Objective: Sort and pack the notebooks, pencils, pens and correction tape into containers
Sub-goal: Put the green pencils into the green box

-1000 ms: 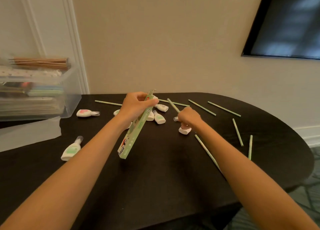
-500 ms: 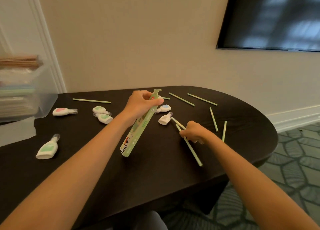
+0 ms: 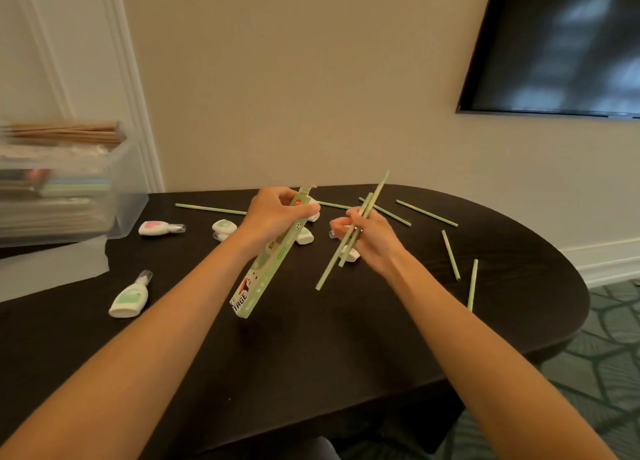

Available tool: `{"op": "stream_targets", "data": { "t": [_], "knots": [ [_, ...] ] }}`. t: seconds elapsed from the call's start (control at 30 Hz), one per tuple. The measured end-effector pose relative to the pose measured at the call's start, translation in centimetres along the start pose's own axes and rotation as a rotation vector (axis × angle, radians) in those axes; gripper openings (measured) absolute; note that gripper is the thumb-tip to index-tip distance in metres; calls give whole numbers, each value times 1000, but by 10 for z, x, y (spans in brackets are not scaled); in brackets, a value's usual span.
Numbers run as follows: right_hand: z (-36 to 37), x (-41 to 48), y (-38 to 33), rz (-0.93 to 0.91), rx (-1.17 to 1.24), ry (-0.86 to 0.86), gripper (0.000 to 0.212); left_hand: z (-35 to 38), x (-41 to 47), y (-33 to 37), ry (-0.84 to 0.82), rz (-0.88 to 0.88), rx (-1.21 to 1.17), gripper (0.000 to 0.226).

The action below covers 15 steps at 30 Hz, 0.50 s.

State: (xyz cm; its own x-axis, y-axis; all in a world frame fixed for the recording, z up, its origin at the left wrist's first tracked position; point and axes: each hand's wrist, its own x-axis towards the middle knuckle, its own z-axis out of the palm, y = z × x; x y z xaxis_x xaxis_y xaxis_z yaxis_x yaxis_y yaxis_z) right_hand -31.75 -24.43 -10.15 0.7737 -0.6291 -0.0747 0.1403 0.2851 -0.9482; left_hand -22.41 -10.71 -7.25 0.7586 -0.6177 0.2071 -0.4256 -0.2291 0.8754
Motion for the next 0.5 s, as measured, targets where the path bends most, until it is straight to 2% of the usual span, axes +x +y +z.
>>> {"op": "stream_targets", "data": {
  "t": [0.1,0.2,0.33,0.5],
  "knots": [
    [19,3,5,-221,-199,56,13,-15,3,-6,40,17,71,33],
    [30,7,19,-304,-331,11,16,-27,1,-10,70,46,99,30],
    [29,11,44,-183,-484,-65,17,-36,-2,-14,57,89,87,34],
    [24,13,44,-54,-712,-1,31,-41,-2,-18,-46,82,7,37]
  ]
}}
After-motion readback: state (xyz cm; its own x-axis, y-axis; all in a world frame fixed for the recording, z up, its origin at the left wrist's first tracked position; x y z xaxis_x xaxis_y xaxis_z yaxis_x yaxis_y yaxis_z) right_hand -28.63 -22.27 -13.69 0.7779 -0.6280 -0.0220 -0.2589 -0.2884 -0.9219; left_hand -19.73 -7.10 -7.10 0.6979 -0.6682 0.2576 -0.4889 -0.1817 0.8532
